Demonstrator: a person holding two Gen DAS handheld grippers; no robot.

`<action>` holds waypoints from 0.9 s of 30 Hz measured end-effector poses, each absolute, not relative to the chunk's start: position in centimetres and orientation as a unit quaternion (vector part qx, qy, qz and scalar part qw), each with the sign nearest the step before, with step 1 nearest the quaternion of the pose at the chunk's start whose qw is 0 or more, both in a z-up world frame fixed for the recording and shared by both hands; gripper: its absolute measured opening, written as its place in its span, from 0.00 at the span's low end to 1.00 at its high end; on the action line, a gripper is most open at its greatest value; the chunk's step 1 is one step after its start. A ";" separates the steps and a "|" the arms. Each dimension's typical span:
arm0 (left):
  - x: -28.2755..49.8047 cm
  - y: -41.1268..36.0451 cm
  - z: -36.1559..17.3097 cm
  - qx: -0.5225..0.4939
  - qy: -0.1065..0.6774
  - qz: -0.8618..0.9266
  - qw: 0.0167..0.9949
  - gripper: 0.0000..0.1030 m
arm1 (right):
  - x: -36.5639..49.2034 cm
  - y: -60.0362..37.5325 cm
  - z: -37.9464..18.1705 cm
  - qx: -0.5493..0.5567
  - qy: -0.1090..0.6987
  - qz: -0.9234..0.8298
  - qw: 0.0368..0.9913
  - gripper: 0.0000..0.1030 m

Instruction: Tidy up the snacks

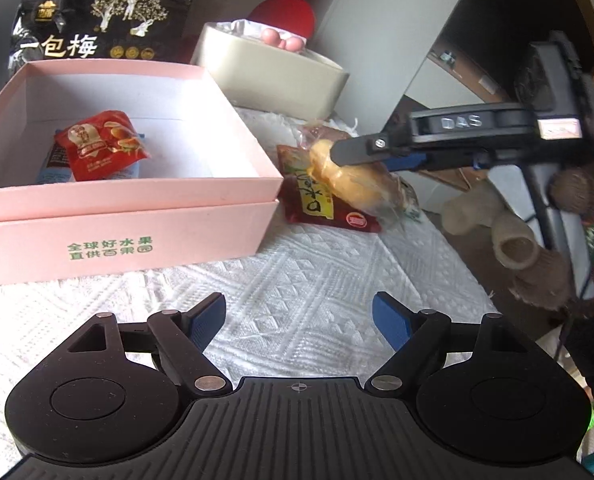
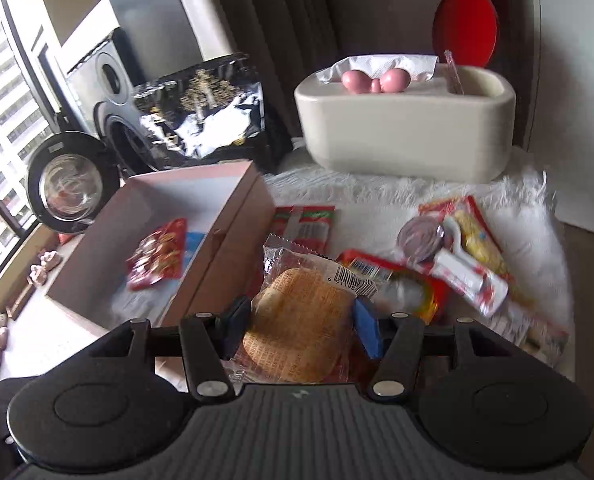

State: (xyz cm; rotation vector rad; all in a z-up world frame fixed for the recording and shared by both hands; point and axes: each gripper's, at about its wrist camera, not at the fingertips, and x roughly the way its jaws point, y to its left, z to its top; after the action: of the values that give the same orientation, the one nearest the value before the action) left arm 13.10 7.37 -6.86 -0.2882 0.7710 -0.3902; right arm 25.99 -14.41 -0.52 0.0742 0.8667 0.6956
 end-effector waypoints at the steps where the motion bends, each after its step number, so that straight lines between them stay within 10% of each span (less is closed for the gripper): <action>1: 13.0 7.0 -6.9 -0.137 0.375 -0.192 0.897 0.83 | 24.9 -14.8 -0.4 0.044 0.410 0.353 0.840 0.62; 4: 12.8 6.1 -7.0 -0.131 0.380 -0.200 0.893 0.83 | 22.9 -15.6 -0.1 0.032 0.389 0.345 0.853 0.85; 20: 11.1 4.7 -5.7 -0.114 0.382 -0.189 0.898 0.83 | 27.3 -9.3 -6.3 -0.063 0.380 0.148 0.911 0.91; 23: 11.1 4.8 -5.7 -0.115 0.380 -0.185 0.899 0.83 | 25.7 -10.2 -6.3 -0.080 0.362 0.165 0.914 0.82; 27: 11.0 4.3 -5.5 -0.112 0.379 -0.191 0.898 0.83 | 23.5 -13.5 -5.1 -0.051 0.369 0.196 0.907 0.35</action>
State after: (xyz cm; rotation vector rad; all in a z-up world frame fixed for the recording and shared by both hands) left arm 11.03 4.31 -5.53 -0.2314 0.7847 -0.3960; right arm 23.50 -13.55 -5.12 -0.1049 0.7607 0.4050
